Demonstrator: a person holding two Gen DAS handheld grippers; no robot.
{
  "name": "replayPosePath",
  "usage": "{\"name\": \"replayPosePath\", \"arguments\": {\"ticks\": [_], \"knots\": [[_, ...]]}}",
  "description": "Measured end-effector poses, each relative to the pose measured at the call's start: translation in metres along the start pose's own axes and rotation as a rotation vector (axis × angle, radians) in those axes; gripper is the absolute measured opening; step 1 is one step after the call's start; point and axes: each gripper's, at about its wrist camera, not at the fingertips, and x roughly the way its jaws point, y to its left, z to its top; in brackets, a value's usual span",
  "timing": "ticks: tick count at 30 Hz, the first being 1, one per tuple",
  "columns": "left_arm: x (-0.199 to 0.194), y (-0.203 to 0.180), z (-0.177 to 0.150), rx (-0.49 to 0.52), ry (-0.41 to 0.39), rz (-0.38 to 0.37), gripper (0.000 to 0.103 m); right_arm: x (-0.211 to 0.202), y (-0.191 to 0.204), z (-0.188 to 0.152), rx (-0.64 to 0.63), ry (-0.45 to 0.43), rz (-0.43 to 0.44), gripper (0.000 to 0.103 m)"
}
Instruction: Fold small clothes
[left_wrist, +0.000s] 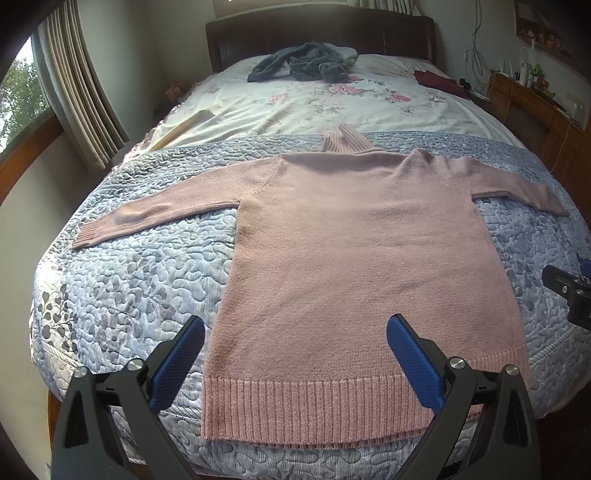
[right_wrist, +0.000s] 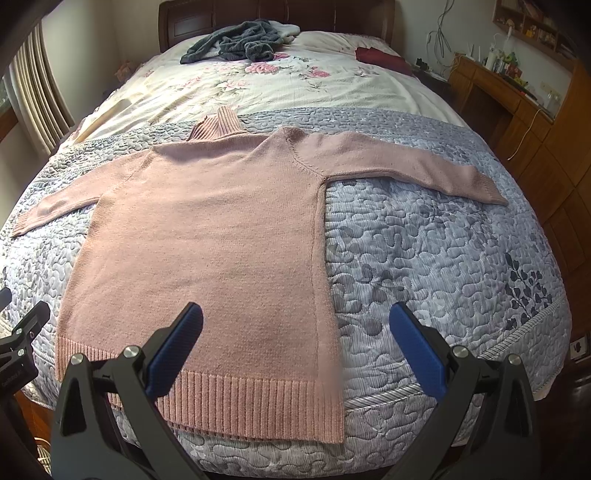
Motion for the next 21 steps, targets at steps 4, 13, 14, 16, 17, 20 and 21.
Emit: {"name": "replayPosePath", "arguments": {"ticks": [4, 13, 14, 16, 17, 20, 21], "knots": [[-0.0010, 0.0003, 0.0000, 0.004, -0.001, 0.003, 0.099, 0.0000, 0.0002, 0.0018, 0.000, -0.002, 0.001, 0.100], [-0.0015, -0.0001, 0.0002, 0.007, -0.003, 0.006, 0.099, -0.0007, 0.0008, 0.0021, -0.001, -0.004, 0.003, 0.100], [-0.0019, 0.0001, 0.0001, 0.007, -0.004, 0.007, 0.099, -0.0006, 0.0009, 0.0017, -0.002, -0.005, 0.003, 0.100], [-0.0023, 0.0002, 0.0002, 0.007, -0.006, 0.009, 0.099, -0.0005, 0.0007, 0.0018, -0.002, -0.006, 0.001, 0.100], [-0.0023, 0.0004, 0.0004, 0.006, -0.006, 0.010, 0.099, -0.0003, 0.0005, 0.0017, -0.002, -0.006, 0.002, 0.100], [-0.0021, 0.0003, 0.0006, 0.005, -0.007, 0.012, 0.099, -0.0002, -0.0001, 0.0021, -0.002, -0.007, 0.003, 0.100], [-0.0020, -0.0003, 0.0003, 0.004, -0.007, 0.013, 0.099, 0.0000, -0.0001, 0.0019, -0.002, -0.007, 0.003, 0.100]]}}
